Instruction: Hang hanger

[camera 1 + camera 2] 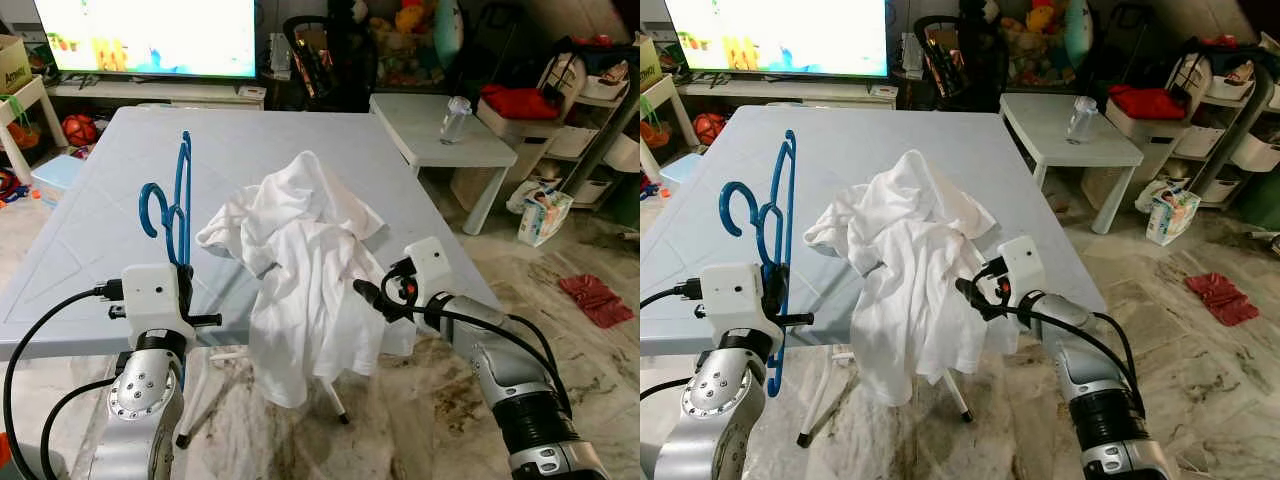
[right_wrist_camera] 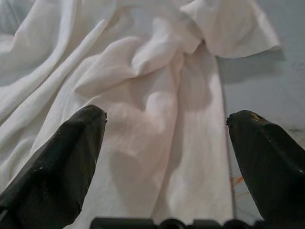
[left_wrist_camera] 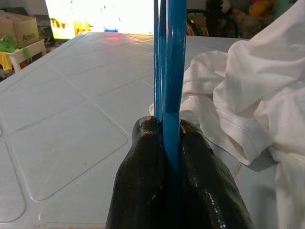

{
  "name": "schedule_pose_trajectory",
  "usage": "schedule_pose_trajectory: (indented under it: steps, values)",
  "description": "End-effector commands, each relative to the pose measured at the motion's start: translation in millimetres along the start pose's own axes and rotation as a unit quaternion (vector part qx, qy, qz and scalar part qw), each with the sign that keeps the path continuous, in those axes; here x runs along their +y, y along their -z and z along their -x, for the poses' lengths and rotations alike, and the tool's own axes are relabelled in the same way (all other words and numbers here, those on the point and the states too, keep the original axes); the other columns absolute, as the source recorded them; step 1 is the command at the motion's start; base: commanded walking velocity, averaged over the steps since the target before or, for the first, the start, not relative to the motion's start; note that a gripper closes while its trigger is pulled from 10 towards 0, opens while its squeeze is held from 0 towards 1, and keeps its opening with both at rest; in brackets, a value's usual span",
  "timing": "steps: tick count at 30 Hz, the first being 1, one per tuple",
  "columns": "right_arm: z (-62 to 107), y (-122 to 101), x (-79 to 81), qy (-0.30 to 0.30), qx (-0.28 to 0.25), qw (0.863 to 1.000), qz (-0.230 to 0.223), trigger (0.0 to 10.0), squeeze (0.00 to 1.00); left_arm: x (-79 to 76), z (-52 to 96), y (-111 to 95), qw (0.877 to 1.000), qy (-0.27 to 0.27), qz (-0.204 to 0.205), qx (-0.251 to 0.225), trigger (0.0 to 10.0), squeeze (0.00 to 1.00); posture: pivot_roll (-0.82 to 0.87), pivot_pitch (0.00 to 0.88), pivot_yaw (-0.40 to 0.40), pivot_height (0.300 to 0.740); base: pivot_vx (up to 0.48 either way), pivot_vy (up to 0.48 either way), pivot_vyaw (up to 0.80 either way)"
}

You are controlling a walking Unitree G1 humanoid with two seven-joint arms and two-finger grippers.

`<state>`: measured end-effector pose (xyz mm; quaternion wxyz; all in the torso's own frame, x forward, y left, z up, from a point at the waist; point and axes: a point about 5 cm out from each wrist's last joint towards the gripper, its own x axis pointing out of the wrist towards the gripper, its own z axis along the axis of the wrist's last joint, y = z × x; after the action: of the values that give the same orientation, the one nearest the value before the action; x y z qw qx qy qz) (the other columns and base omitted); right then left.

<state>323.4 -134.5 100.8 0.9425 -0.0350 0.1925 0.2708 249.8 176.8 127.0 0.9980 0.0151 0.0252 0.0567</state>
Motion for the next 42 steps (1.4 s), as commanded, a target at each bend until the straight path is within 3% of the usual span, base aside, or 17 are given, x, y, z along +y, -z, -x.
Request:
schedule_pose_trajectory:
  steps: [1, 6, 11, 12, 13, 14, 15, 21, 29, 33, 35, 38, 40, 42]
  values:
    - [2.6, 4.7, 0.2, -0.015, 0.026, 1.0, 0.006, 10.0, 0.0, -1.9, -0.3, 0.5, 1.0, 0.005, -0.005, 0.003, 10.0, 0.0, 0.12, 0.0, -0.093, 0.74, 0.0, 0.0, 0.0]
    - [2.5, 8.4, -6.3, -0.016, 0.05, 0.999, 0.012, 10.0, 0.0, -2.1, -0.8, 1.1, 1.0, 0.005, -0.007, 0.004, 10.0, 0.0, 0.12, 0.0, -0.099, 0.74, 0.0, 0.0, 0.0]
    - [-4.5, 9.5, 5.6, -0.046, 0.059, 0.997, 0.014, 10.0, 0.0, -3.3, -0.5, 1.3, 1.0, 0.004, -0.005, 0.004, 10.0, 0.0, 0.12, 0.0, -0.102, 0.74, 0.0, 0.0, 0.0]
    - [-6.3, 10.3, 8.5, -0.051, 0.06, 0.997, 0.014, 8.8, 0.0, -3.7, -0.4, 1.3, 1.0, 0.003, -0.005, 0.004, 10.0, 0.0, 0.12, 0.0, -0.105, 0.74, 0.0, 0.0, 0.0]
    - [-8.9, 11.2, 11.7, -0.053, 0.06, 0.997, 0.014, 2.3, 0.0, -3.9, -0.3, 1.3, 1.0, 0.003, -0.004, 0.004, 10.0, 0.0, 0.12, 0.0, -0.106, 0.74, 0.0, 0.0, 0.0]
    - [-11.8, 11.8, 14.9, -0.053, 0.059, 0.997, 0.01, 0.0, 0.0, -4.1, -0.2, 1.2, 1.0, 0.002, -0.004, 0.004, 10.0, 0.0, 0.12, 0.0, -0.106, 0.74, 0.0, 0.0, 0.0]
    - [-19.1, 12.2, 23.7, -0.057, 0.058, 0.997, -0.005, 0.0, 0.0, -3.8, 0.2, 1.4, 1.0, 0.0, -0.004, 0.004, 10.0, 0.0, 0.13, 0.0, -0.108, 0.74, 0.0, 0.0, 0.0]
    - [-36.7, 9.4, 39.1, -0.062, 0.058, 0.996, -0.027, 0.0, 0.0, -1.0, 2.0, 2.0, 1.0, -0.007, -0.005, 0.005, 10.0, 0.0, 0.14, 0.0, -0.115, 0.74, 0.0, 0.0, 0.0]
    - [-51.0, -0.2, 41.4, -0.043, 0.051, 0.997, -0.042, 0.0, 0.0, -1.2, 2.4, 2.2, 1.0, -0.013, -0.004, 0.006, 10.0, 0.0, 0.14, 0.0, -0.124, 0.74, 0.0, 0.0, 0.0]
    - [-60.9, -9.5, 38.4, -0.007, 0.039, 0.995, -0.087, 0.0, 0.0, -2.4, 2.7, 2.3, 1.0, -0.015, -0.002, 0.006, 10.0, 0.0, 0.15, 0.0, -0.128, 0.74, 0.0, 0.0, 0.0]
    - [-65.5, -20.0, 36.7, 0.007, 0.027, 0.993, -0.115, 0.0, 0.0, -2.7, 2.8, 2.3, 1.0, -0.016, -0.001, 0.006, 10.0, 0.0, 0.15, 0.0, -0.129, 0.74, 0.0, 0.0, 0.0]
    - [-69.2, -55.9, 26.5, 0.049, -0.022, 0.984, -0.167, 0.0, 0.0, -1.4, 2.3, 1.9, 1.0, -0.019, -0.001, 0.006, 10.0, 0.0, 0.16, 0.0, -0.132, 0.74, 0.0, 0.0, 0.0]
    - [-69.2, -65.5, 23.8, 0.058, -0.037, 0.983, -0.173, 0.0, 0.0, -1.2, 2.2, 1.8, 1.0, -0.019, -0.001, 0.005, 10.0, 0.0, 0.16, 0.0, -0.132, 0.74, 0.0, 0.0, 0.0]
    - [-67.0, -99.3, 17.1, 0.072, -0.099, 0.972, -0.199, 0.0, 0.0, -0.9, 2.1, 1.7, 1.0, -0.021, -0.001, 0.005, 10.0, 0.0, 0.16, 0.0, -0.132, 0.74, 0.0, 0.0, 0.0]
